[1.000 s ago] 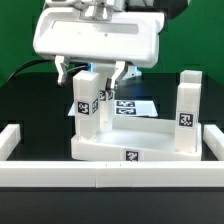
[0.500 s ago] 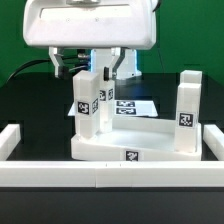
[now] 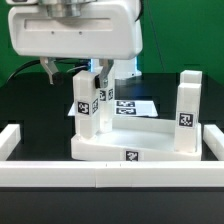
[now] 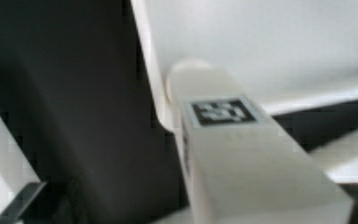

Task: Assemble desk

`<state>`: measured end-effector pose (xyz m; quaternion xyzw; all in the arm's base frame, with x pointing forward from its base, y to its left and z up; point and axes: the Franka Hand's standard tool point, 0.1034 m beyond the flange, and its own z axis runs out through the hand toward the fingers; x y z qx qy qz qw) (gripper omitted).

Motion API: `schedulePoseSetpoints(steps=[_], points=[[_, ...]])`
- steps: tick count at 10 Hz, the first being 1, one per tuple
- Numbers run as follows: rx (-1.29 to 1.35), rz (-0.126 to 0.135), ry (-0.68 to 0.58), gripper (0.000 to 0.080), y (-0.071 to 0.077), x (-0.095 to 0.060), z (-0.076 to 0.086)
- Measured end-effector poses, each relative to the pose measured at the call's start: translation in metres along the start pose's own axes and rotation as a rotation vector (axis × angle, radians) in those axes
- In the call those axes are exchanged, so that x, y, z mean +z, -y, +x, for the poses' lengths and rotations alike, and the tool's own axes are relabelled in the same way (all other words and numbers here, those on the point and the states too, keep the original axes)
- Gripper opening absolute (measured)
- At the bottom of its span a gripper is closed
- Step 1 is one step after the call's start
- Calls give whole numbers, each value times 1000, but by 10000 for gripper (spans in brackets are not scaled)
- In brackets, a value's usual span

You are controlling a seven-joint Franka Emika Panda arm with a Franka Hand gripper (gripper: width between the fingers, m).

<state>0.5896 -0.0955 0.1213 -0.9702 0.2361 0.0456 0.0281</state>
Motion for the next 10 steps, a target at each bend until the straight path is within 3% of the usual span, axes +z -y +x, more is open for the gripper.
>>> schedulePoseSetpoints(steps=[1,3,4,5,8,10], points=[[6,-1,2,649,0,1,-1],[52,-1,3,342,0,1,-1],[138,-1,3,342,1,2,-1],[207,-2,4,288,1,2,-1],[374,-3,4,288,1,3,-2],[654,-5,3,288,6,3,-3]])
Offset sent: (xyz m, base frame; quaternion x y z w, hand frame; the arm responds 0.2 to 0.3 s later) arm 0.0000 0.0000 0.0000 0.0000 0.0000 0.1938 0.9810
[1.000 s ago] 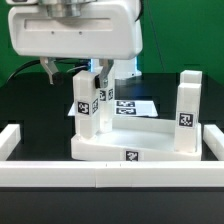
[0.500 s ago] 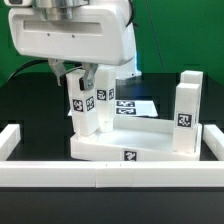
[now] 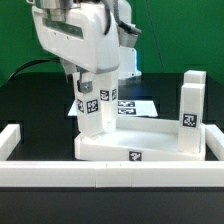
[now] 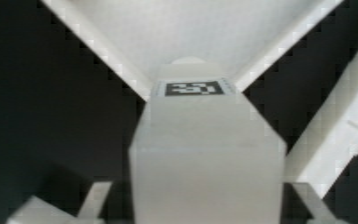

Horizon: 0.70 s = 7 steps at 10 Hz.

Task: Assemble desk

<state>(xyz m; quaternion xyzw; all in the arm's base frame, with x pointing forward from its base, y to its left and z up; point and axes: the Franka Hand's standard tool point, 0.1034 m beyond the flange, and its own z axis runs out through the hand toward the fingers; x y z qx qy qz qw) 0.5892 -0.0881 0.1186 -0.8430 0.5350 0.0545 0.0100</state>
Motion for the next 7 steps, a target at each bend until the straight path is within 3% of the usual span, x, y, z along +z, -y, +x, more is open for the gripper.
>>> schedulePoseSetpoints(steps=[2,4,5,7], points=[[240,-1,-2,288,5,0,-4],[550,68,-25,288,22,0,-10],[687,80,-33,288,30,0,-17],[823,89,-33,288,34,0,-20]])
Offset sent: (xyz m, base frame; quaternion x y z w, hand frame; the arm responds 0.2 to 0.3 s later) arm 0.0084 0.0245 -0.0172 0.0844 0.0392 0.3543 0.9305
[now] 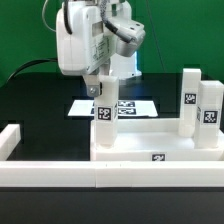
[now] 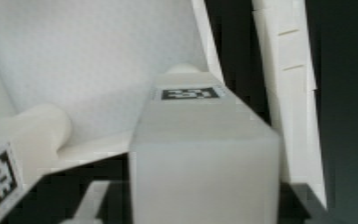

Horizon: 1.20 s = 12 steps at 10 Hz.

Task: Assemble desk

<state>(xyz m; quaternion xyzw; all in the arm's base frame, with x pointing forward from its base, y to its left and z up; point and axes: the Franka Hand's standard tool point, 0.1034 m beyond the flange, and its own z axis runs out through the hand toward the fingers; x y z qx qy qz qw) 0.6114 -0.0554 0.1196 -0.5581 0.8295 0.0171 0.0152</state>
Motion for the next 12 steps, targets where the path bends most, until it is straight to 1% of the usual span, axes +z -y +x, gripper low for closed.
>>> schedulePoseSetpoints(steps=[1,2,3,4,5,6,7,8,9,12], points=[[12,0,2,288,0,0,0],[2,-1,2,408,0,1,0],[-14,-1,2,408,0,1,-1],[-138,-14,2,604,-2,0,0],[-338,-59,17,635,-6,-2,-1],[-465,-65,14,635,-8,-2,-4],[-595,-65,16,647,-12,0,-8],[-641,-49,16,647,-15,-1,-8],[-683,-50,16,649,-14,0,-6],[-942,-48,16,649,-13,0,-6]])
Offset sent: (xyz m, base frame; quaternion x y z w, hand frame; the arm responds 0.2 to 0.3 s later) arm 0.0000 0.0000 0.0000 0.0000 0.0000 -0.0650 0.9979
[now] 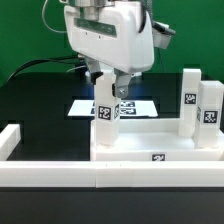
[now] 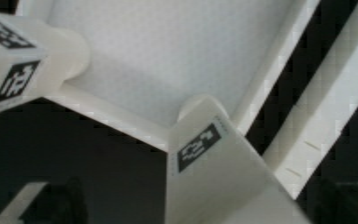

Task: Assemble desk

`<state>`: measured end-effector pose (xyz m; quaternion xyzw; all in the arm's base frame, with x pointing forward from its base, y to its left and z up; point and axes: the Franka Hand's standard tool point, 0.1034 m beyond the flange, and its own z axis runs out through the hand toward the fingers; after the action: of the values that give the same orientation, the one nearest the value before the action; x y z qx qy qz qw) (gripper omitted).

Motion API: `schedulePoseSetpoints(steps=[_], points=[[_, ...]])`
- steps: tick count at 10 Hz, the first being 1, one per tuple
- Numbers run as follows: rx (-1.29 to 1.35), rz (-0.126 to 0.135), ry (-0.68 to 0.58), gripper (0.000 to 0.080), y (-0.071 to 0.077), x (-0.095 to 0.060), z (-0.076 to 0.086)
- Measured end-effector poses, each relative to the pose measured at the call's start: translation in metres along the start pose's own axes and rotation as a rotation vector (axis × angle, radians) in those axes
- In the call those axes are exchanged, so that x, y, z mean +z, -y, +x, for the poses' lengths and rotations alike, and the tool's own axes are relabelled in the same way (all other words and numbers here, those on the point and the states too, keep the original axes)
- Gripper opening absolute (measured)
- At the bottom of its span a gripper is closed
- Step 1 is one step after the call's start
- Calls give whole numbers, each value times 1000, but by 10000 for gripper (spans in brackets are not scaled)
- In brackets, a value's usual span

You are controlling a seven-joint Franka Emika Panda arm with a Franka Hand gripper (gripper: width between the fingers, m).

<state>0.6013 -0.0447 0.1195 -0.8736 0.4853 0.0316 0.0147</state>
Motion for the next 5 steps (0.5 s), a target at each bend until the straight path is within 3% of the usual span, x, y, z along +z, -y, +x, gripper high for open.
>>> schedulePoseSetpoints(steps=[2,5], points=[[-346,27,-79,649,10,4,1],[-499,30,-102,649,2,7,4]])
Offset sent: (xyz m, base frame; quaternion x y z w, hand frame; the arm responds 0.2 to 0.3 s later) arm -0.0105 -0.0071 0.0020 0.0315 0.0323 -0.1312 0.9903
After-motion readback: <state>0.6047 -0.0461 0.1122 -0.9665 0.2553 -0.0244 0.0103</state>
